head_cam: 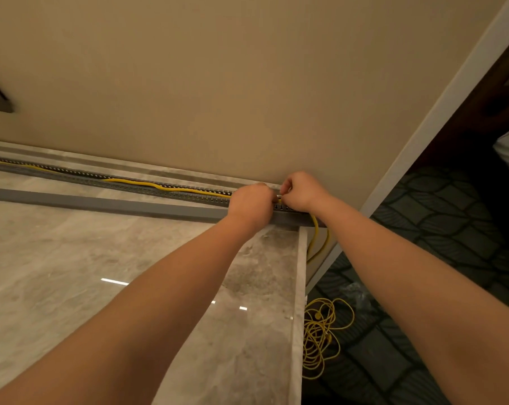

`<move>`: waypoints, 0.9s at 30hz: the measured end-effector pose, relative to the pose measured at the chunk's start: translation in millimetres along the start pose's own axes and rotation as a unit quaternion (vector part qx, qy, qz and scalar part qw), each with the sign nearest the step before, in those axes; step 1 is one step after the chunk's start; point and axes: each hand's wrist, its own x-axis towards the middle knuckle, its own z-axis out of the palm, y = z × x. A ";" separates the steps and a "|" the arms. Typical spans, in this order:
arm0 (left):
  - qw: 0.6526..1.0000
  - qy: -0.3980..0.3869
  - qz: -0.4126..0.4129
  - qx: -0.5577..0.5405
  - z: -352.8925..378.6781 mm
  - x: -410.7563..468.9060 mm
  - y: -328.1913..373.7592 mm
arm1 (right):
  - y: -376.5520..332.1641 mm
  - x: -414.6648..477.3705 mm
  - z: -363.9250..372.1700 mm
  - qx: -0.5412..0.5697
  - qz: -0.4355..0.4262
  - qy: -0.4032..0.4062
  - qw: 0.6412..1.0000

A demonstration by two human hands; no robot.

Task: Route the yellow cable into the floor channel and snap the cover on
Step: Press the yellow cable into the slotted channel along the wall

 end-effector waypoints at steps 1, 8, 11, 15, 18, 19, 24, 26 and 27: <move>1.000 -0.011 -0.007 0.005 -2.4 1.0 2.2 | 0.0 -1.6 -1.9 -0.009 0.000 -0.002 1.000; 0.998 -0.040 -0.033 0.046 -16.5 -0.2 23.2 | -1.5 -14.7 -0.5 -0.146 -0.018 0.028 0.989; 0.996 -0.056 -0.043 0.047 -19.7 -1.4 25.3 | 5.5 -21.4 -7.9 -0.172 -0.006 0.034 0.985; 0.995 -0.068 -0.056 0.044 -22.9 -3.5 30.7 | 18.4 -31.4 -13.7 -0.259 0.006 0.043 0.965; 0.996 -0.062 -0.050 0.040 -24.7 -6.8 37.3 | 19.8 -36.1 -11.5 -0.313 0.005 0.057 0.948; 0.996 -0.061 -0.047 0.041 -24.9 -8.0 39.2 | 19.1 -37.1 -11.0 -0.319 0.004 0.057 0.946; 0.995 -0.071 -0.056 0.041 -26.6 -10.7 41.8 | 23.6 -39.2 -16.4 -0.218 0.030 0.049 0.974; 0.994 -0.083 -0.060 0.044 -28.2 -10.4 41.3 | 30.5 -38.3 -14.9 -0.094 0.065 0.027 0.993; 0.993 -0.088 -0.060 0.046 -29.3 -10.5 41.5 | 33.3 -38.6 -14.0 -0.021 0.081 0.013 0.996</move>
